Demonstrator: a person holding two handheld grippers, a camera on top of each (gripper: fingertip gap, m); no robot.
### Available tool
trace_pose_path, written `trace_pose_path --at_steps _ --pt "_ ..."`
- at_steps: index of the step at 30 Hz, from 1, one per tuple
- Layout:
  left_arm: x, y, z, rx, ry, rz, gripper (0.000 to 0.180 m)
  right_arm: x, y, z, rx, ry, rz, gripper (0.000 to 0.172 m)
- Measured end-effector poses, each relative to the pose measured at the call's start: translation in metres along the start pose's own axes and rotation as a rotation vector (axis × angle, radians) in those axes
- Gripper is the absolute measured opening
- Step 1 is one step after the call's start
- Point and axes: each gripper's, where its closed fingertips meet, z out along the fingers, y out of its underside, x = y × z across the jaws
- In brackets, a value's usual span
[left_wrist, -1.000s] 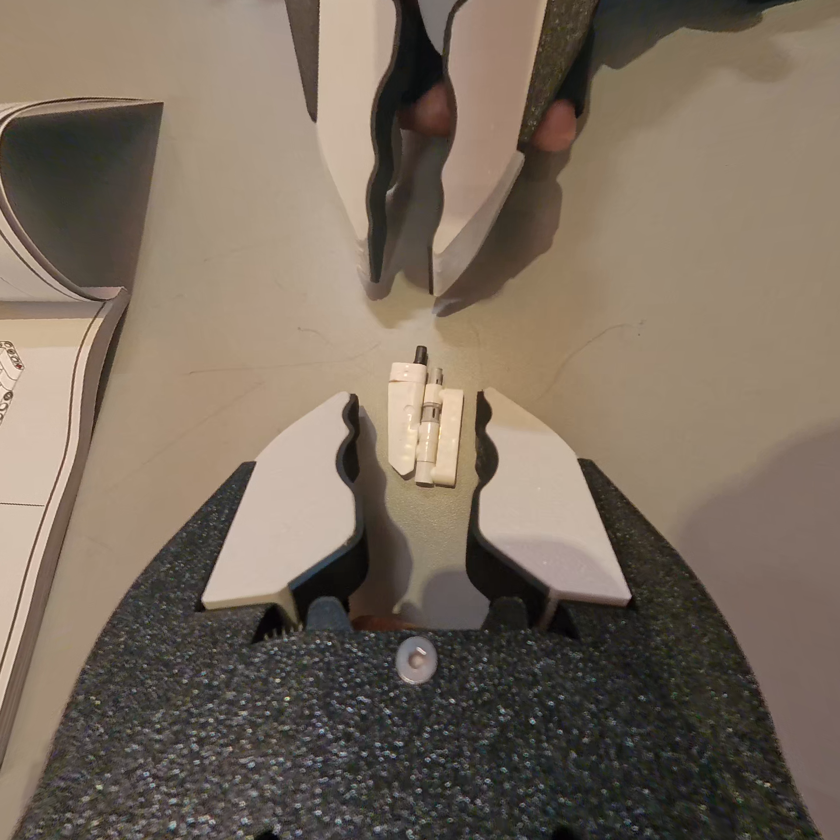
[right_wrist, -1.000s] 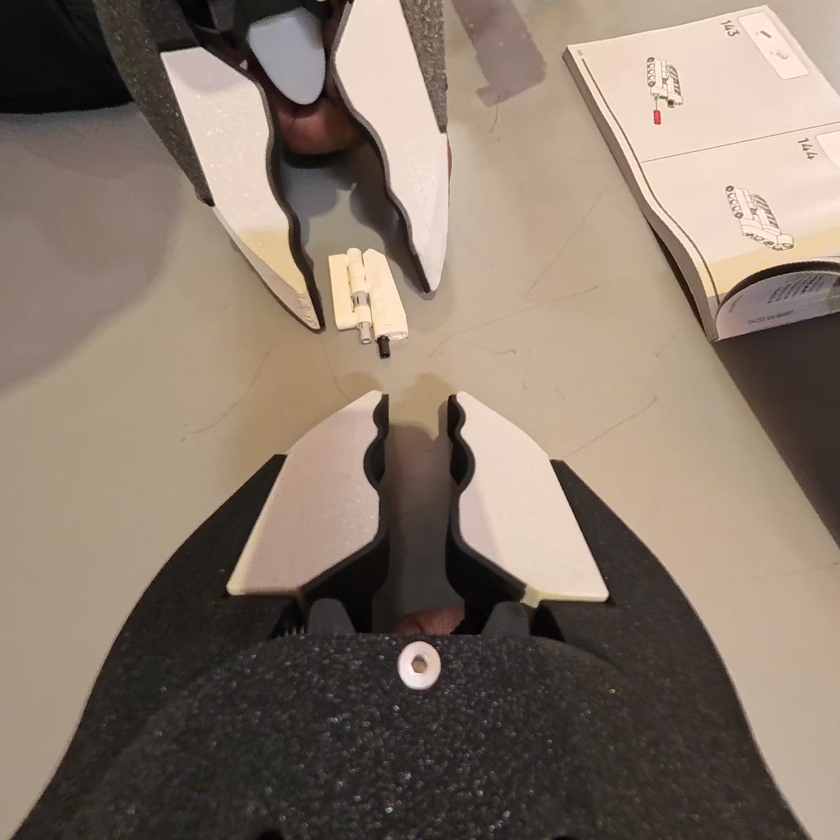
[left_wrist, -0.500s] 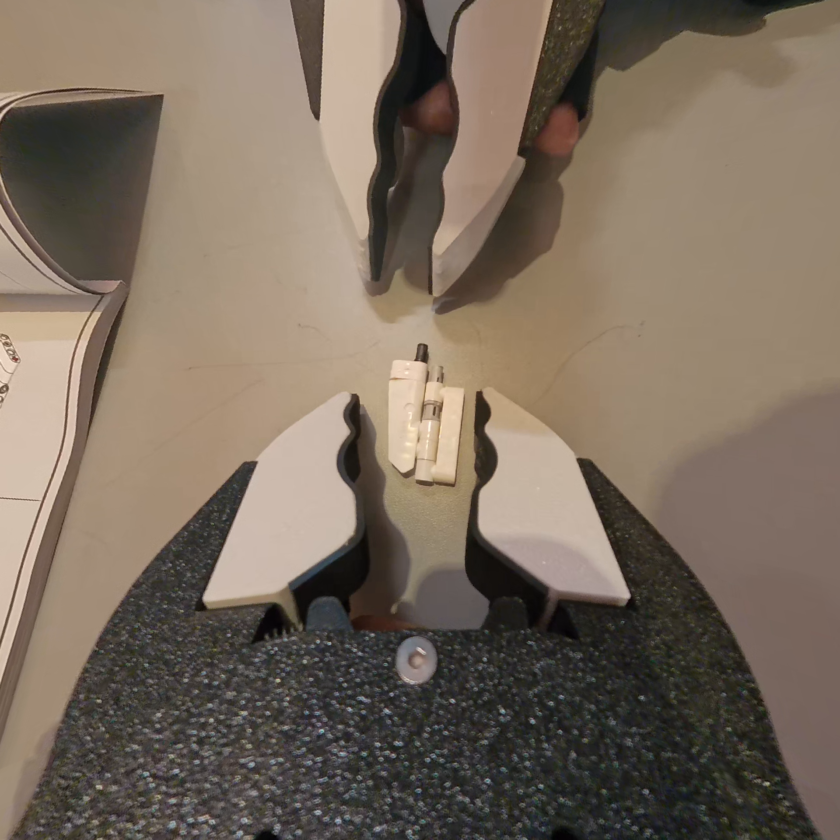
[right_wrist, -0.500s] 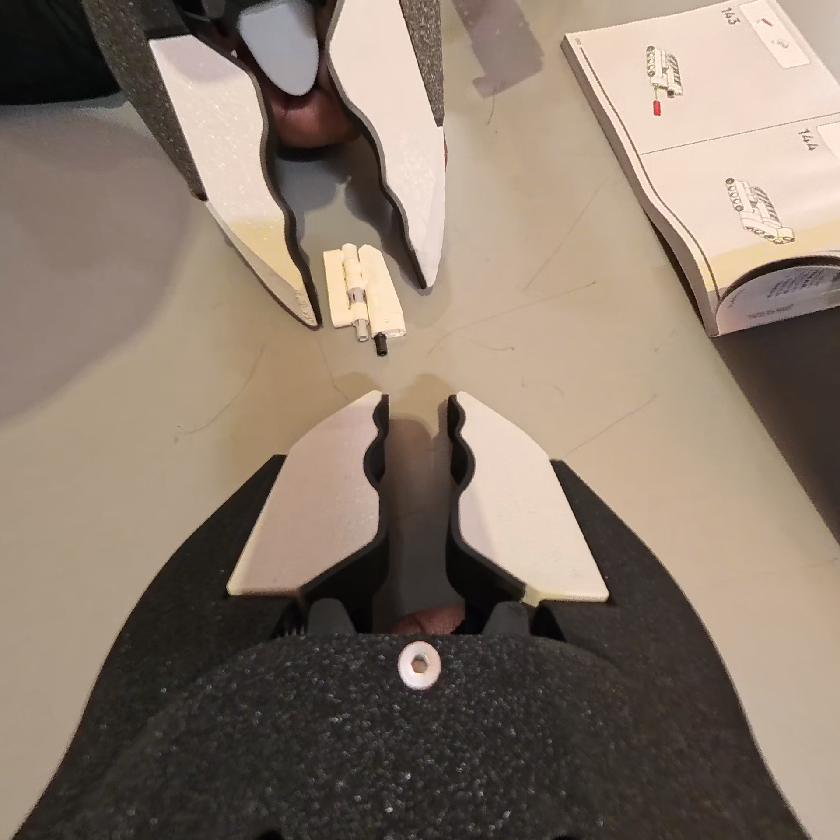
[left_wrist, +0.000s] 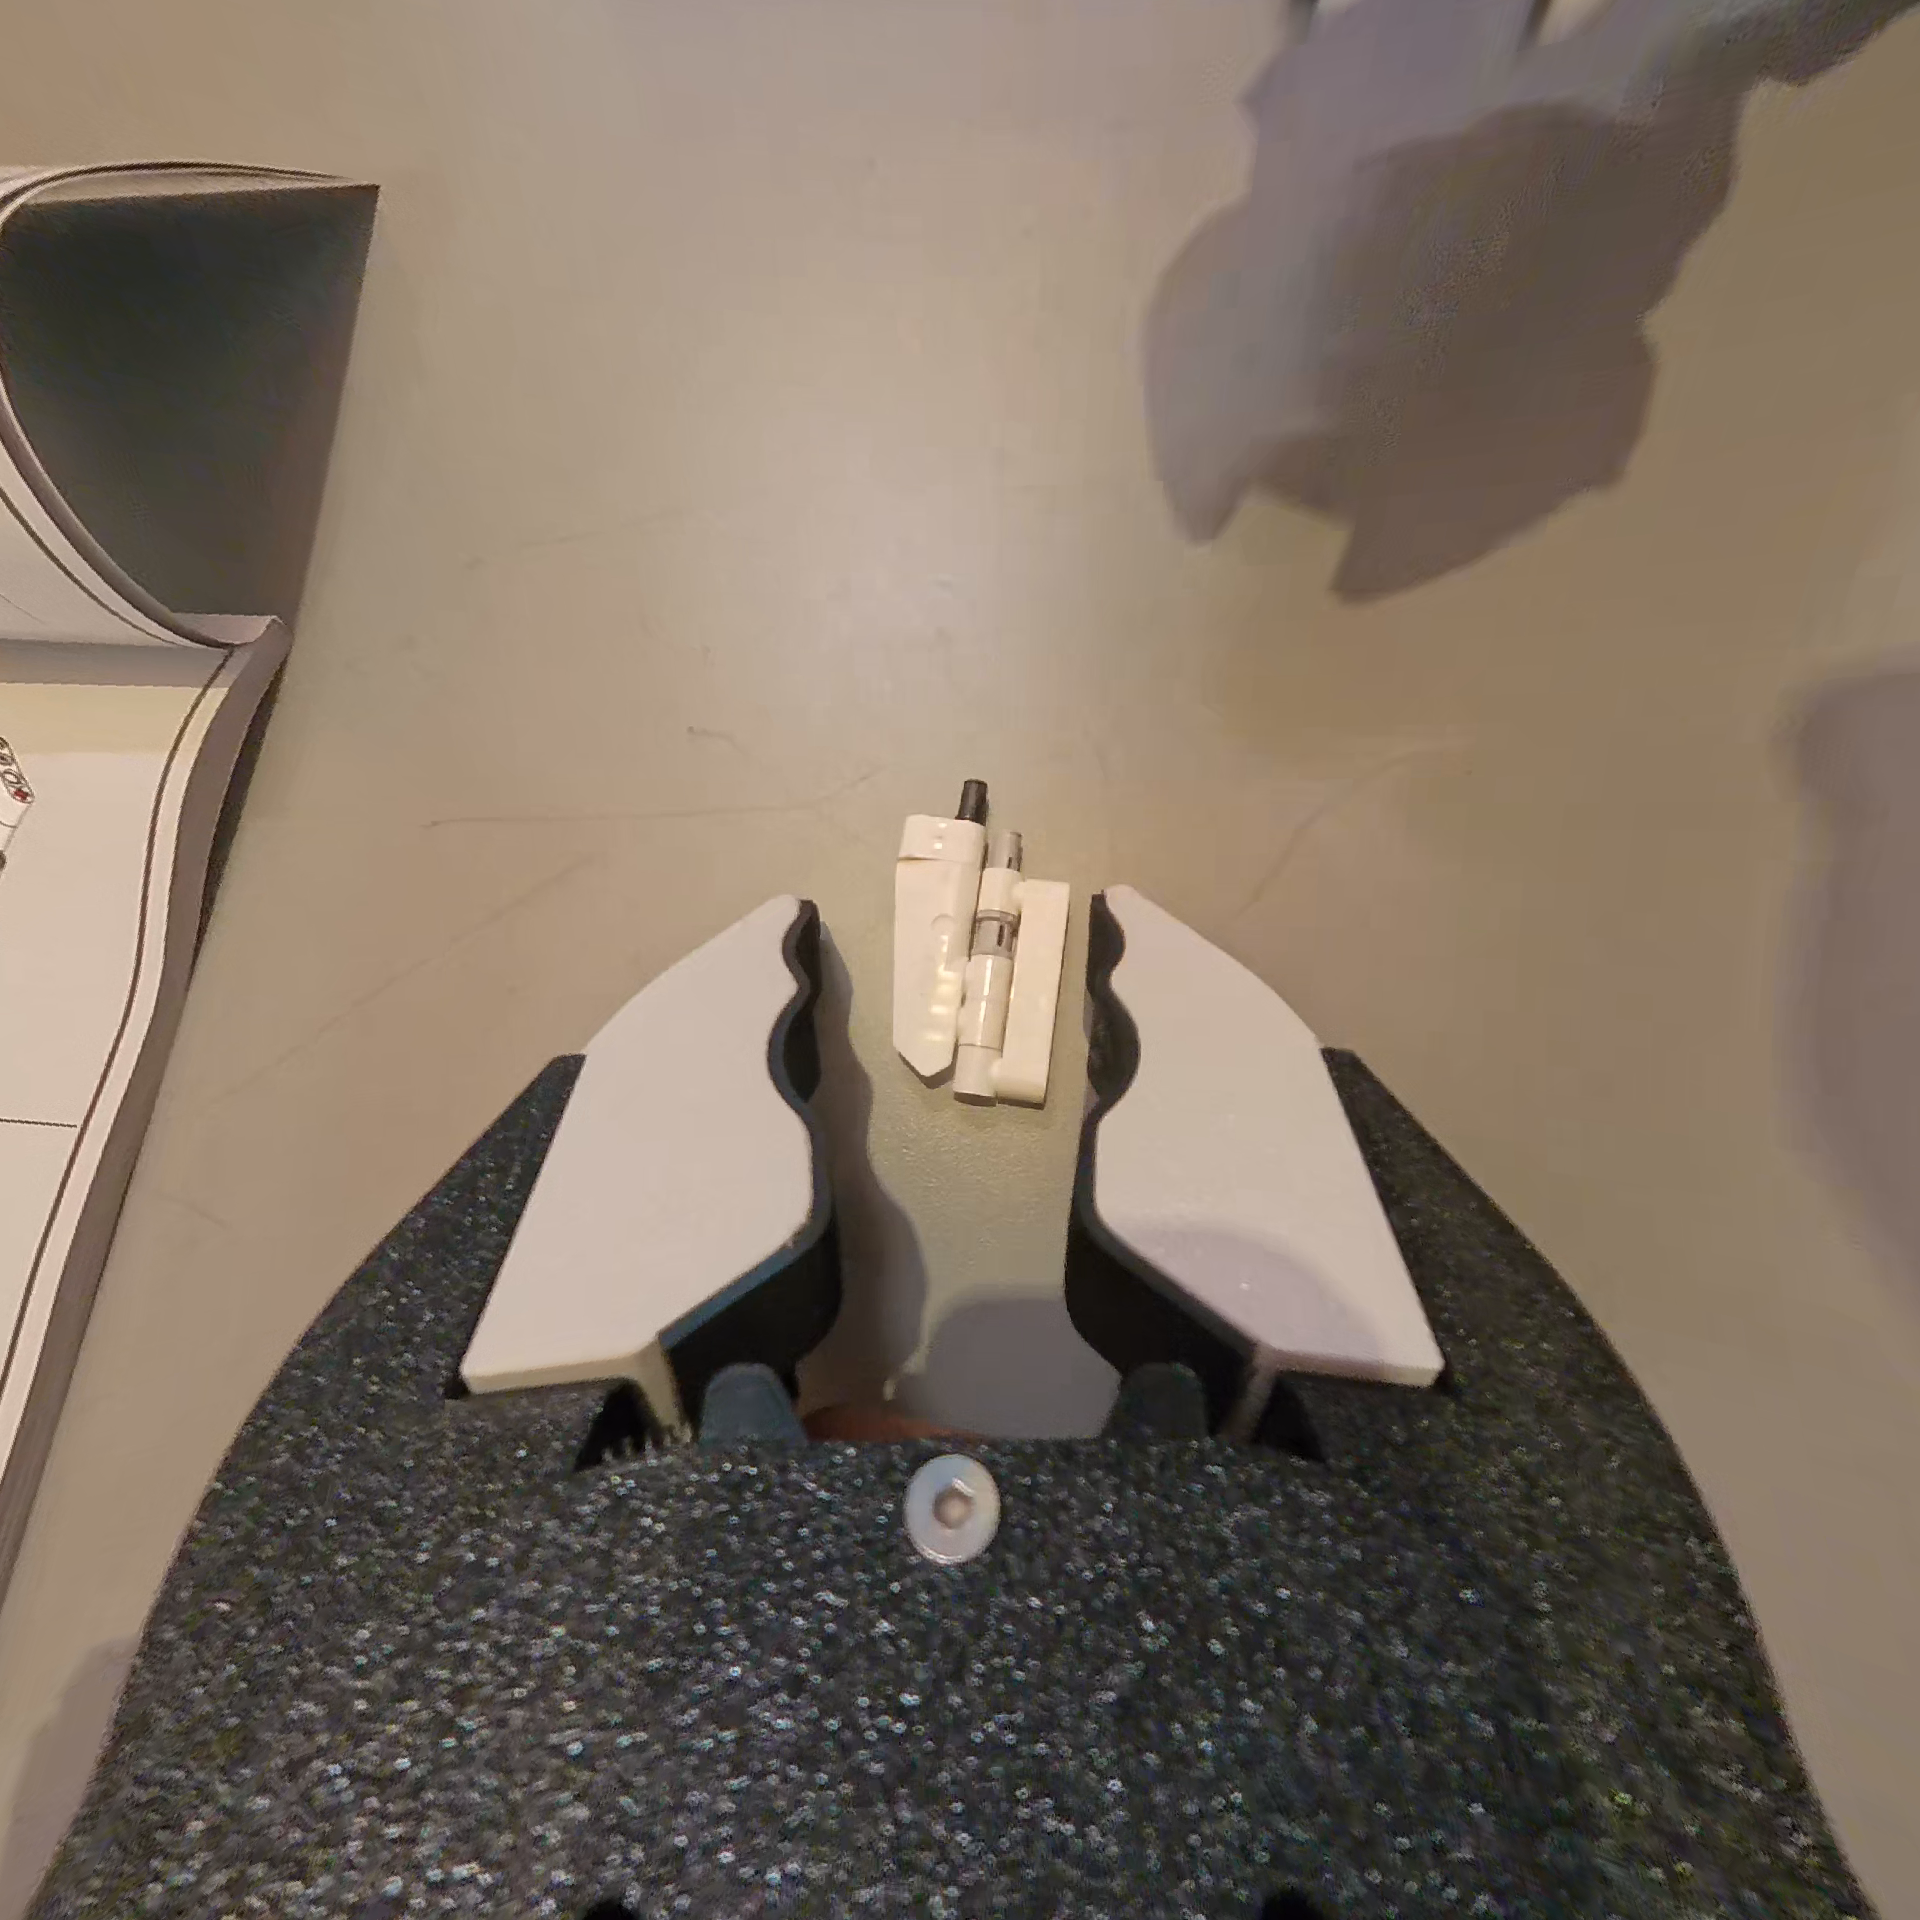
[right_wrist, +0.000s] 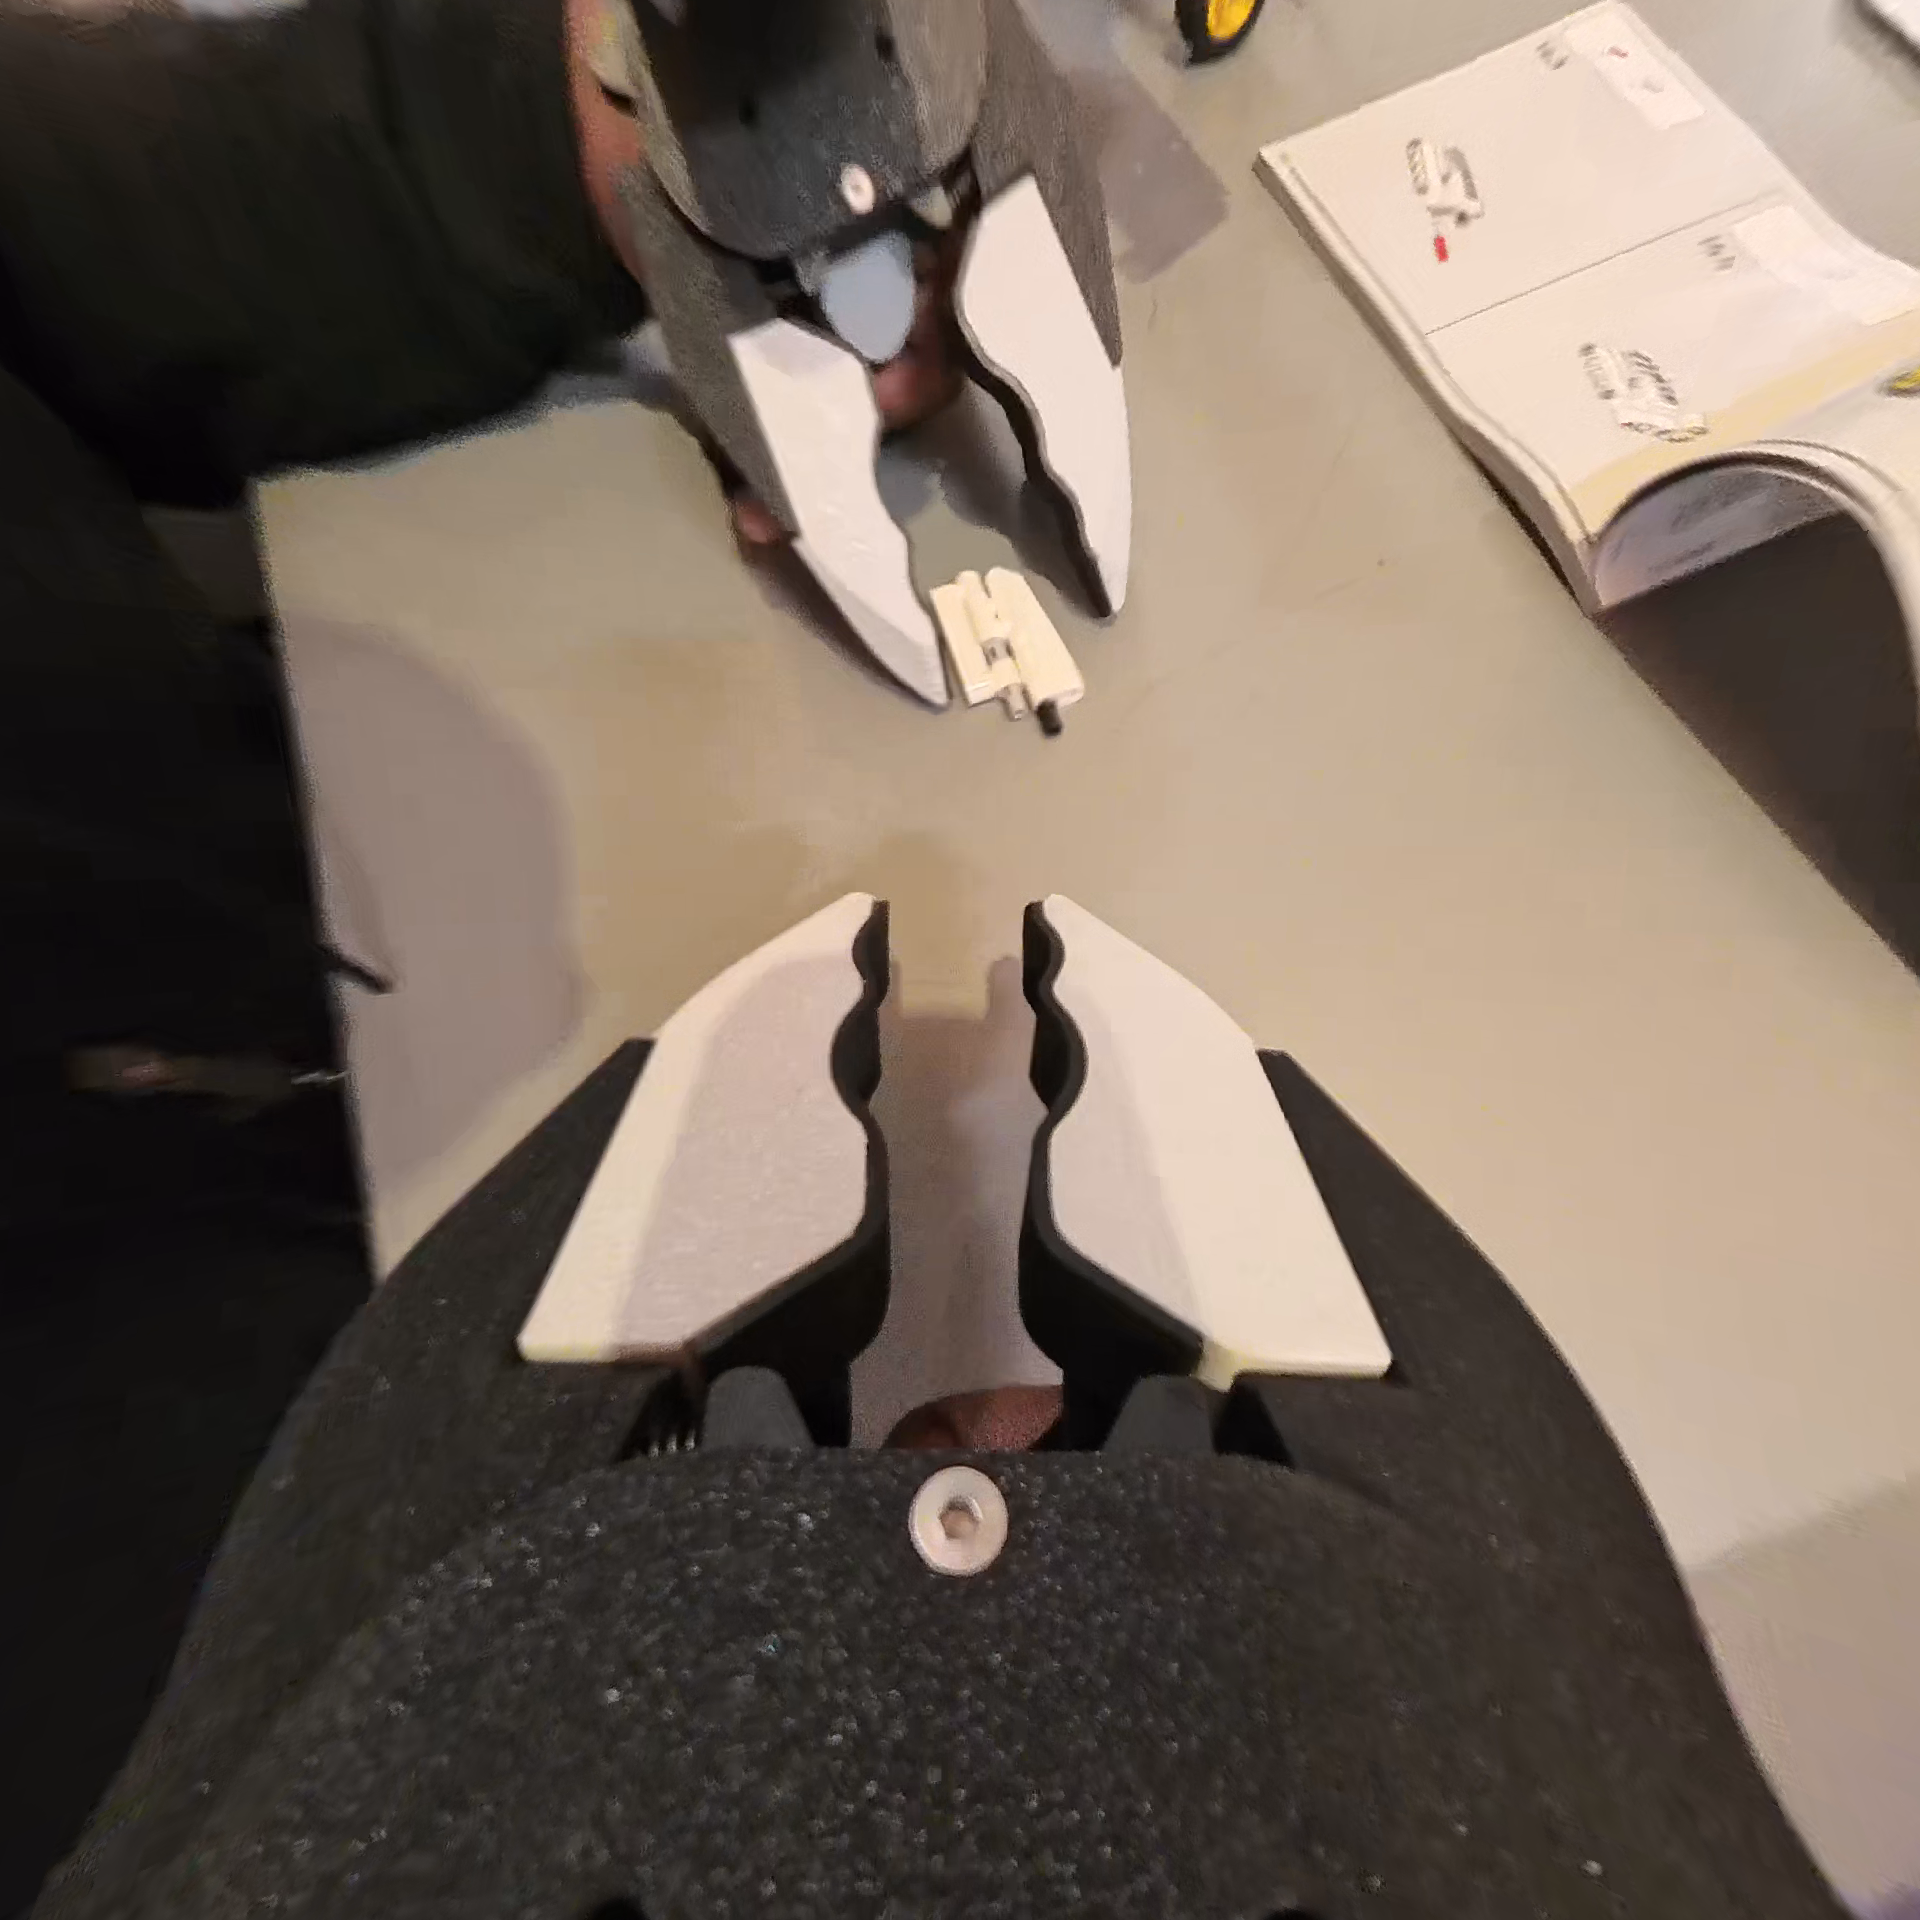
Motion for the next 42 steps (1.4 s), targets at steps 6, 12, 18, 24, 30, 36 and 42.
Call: trace_pose_path --at_steps 6,12,18,24,30,36,42 --pt "0.0 0.0 0.0 0.0 -0.002 -0.006 0.05 0.049 0.019 -0.149 -0.043 0.264 0.043 0.025" --pt "-0.001 0.001 0.0 -0.003 -0.003 -0.019 0.051 0.141 0.139 -0.259 -0.405 0.621 0.232 0.025" --pt "-0.005 0.001 0.0 -0.005 -0.015 -0.045 0.051 0.136 0.197 -0.236 -0.521 0.472 0.2 0.025" --pt "-0.003 0.002 0.001 -0.011 0.007 -0.053 0.049 0.142 0.203 -0.21 -0.541 0.359 0.055 0.025" --pt "-0.004 0.002 0.001 -0.011 0.005 -0.056 0.048 0.144 0.211 -0.188 -0.514 0.259 -0.057 0.029" --pt "-0.004 0.002 0.001 -0.011 0.01 -0.051 0.049 0.145 0.218 -0.174 -0.508 0.239 -0.08 0.031" --pt "-0.003 0.002 0.001 -0.011 0.01 -0.05 0.048 0.142 0.213 -0.176 -0.547 0.276 -0.02 0.008"
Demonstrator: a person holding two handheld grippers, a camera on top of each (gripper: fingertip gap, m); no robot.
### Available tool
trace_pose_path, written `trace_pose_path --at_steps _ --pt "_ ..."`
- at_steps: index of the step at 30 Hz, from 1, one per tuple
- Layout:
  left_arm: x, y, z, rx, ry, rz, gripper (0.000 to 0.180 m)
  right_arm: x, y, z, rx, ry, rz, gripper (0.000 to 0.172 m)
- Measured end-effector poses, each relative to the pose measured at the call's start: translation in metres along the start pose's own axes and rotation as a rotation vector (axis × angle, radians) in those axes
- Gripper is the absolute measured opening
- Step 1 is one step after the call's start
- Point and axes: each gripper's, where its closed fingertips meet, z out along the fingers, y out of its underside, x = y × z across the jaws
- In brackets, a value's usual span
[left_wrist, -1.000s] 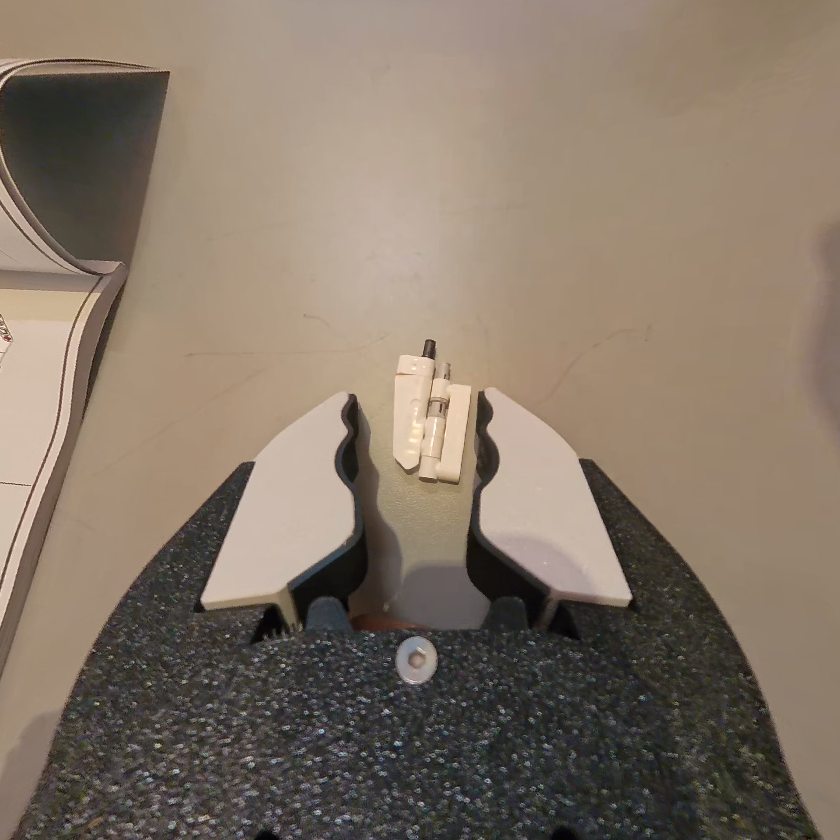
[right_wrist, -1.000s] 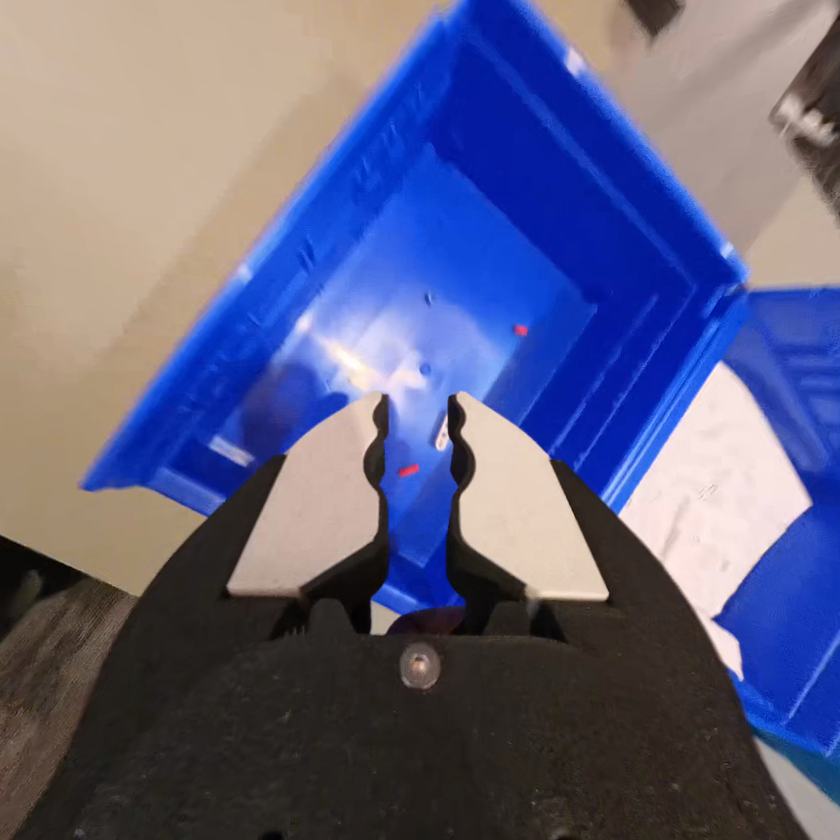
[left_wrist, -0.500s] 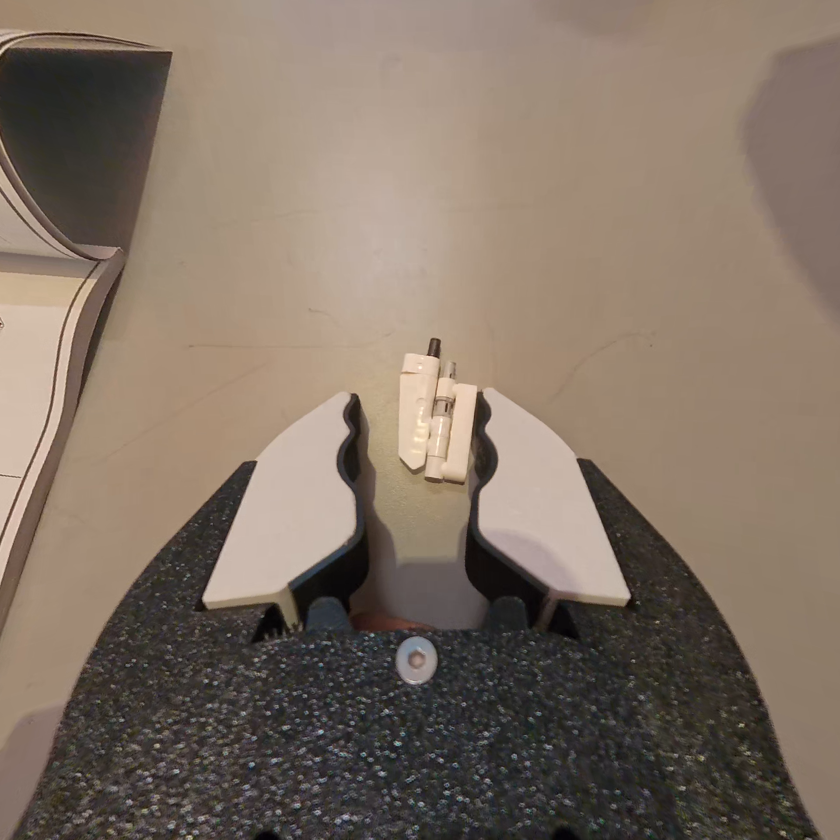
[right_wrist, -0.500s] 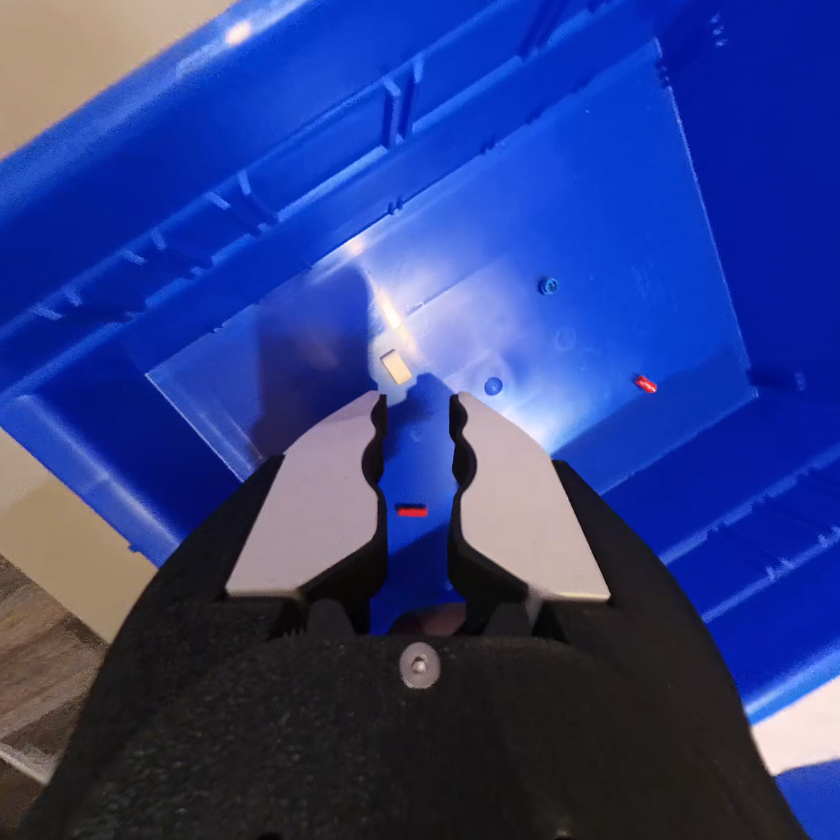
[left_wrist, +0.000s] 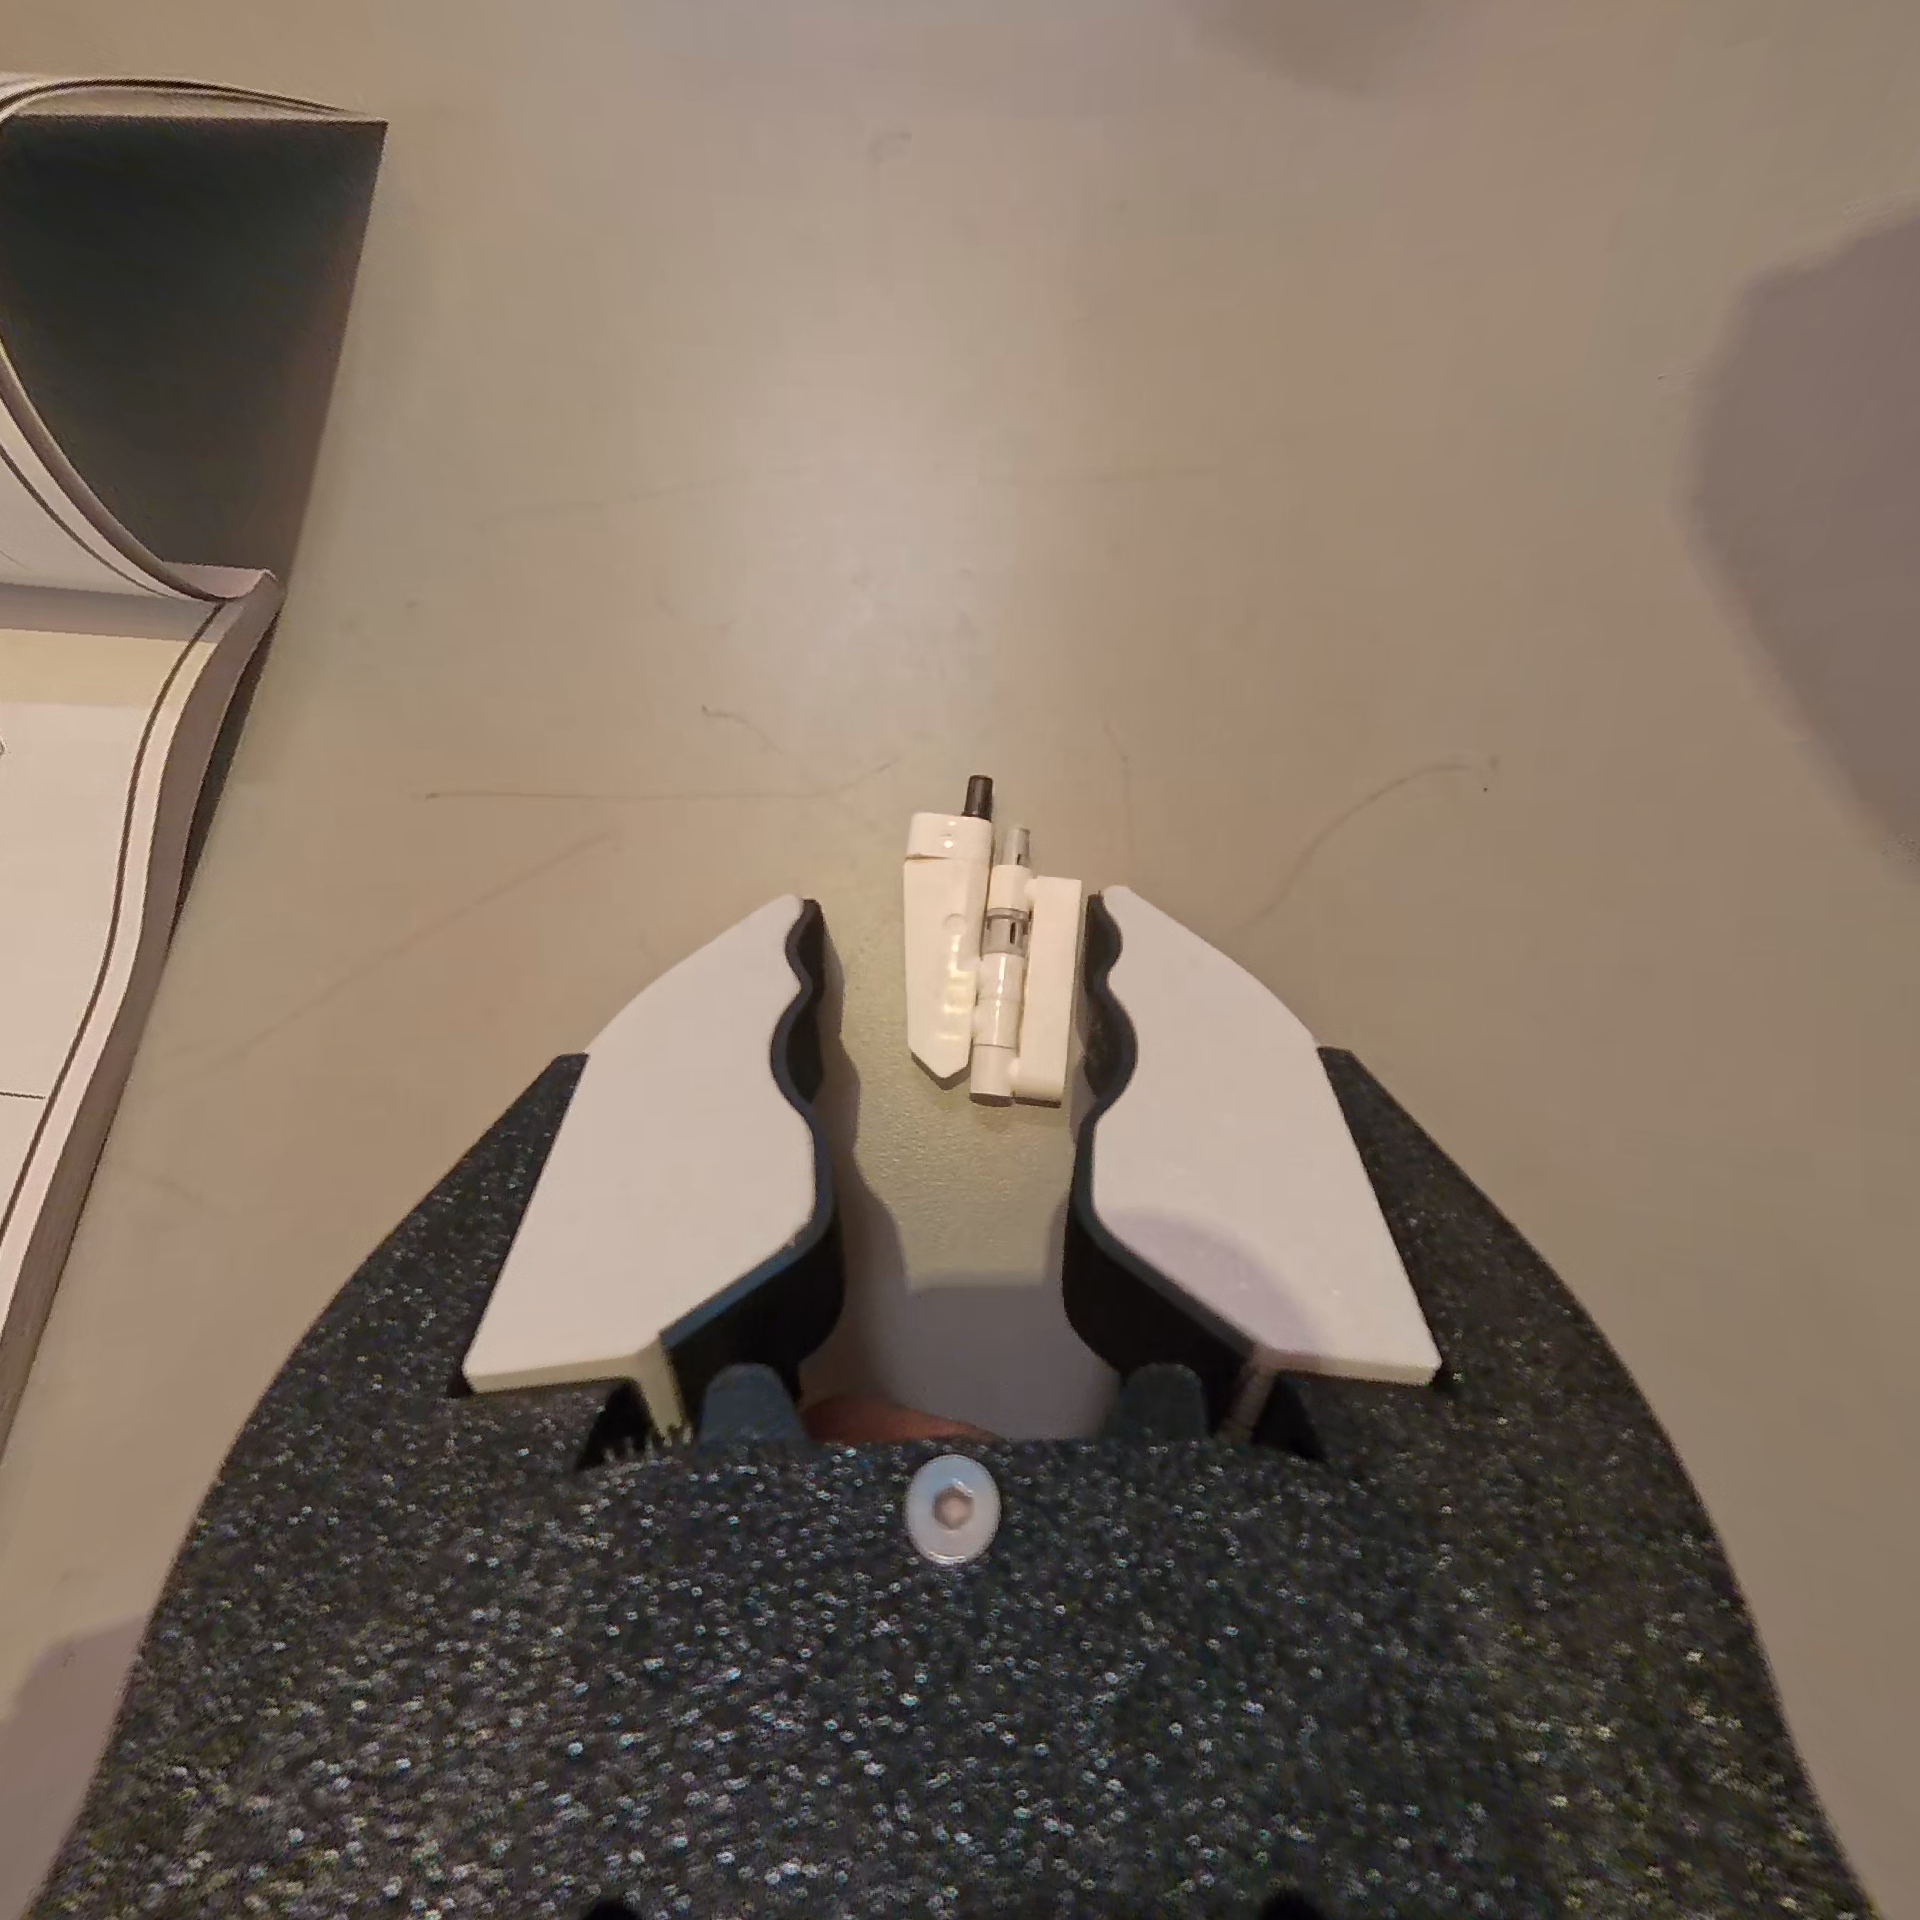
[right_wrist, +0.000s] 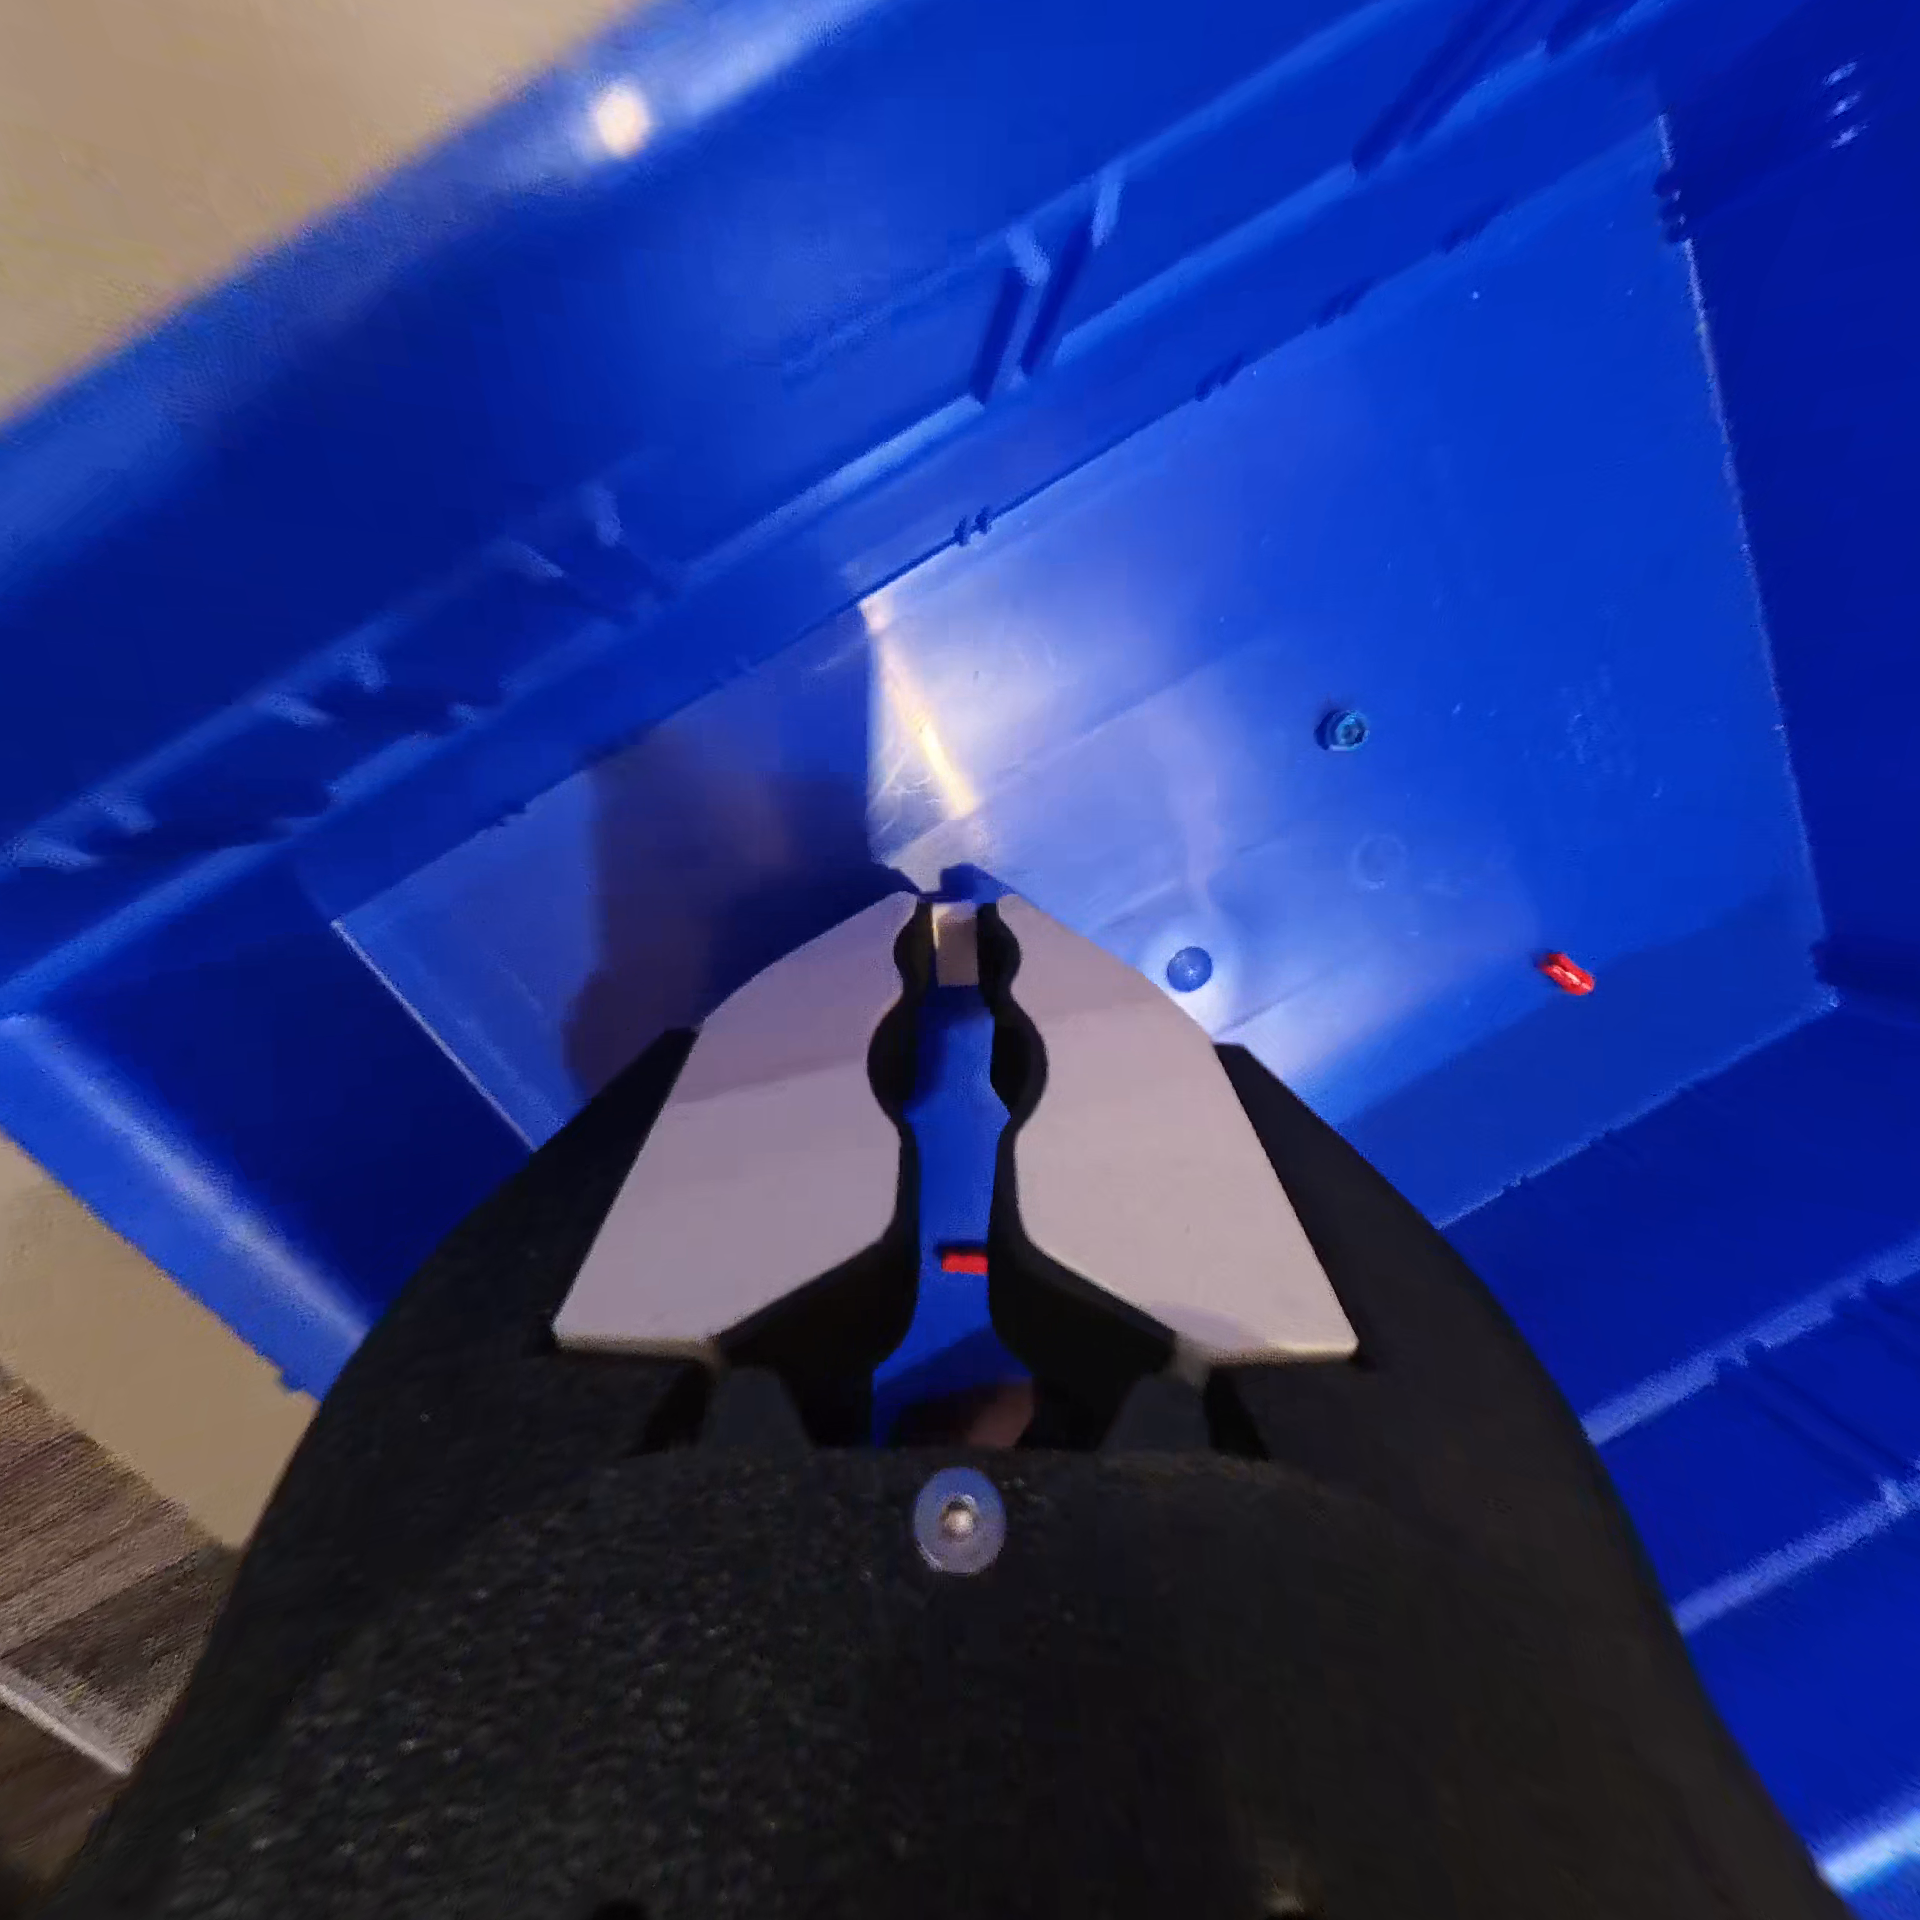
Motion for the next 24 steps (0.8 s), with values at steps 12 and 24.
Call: trace_pose_path --at_steps 12,24 --pt "0.001 -0.001 -0.001 0.008 -0.021 -0.001 0.042 -0.023 -0.125 -0.083 0.072 0.178 0.0 0.008" --pt "0.01 0.007 -0.008 0.007 -0.034 -0.021 0.036 -0.153 -0.293 0.052 0.337 -0.202 -0.032 0.008"
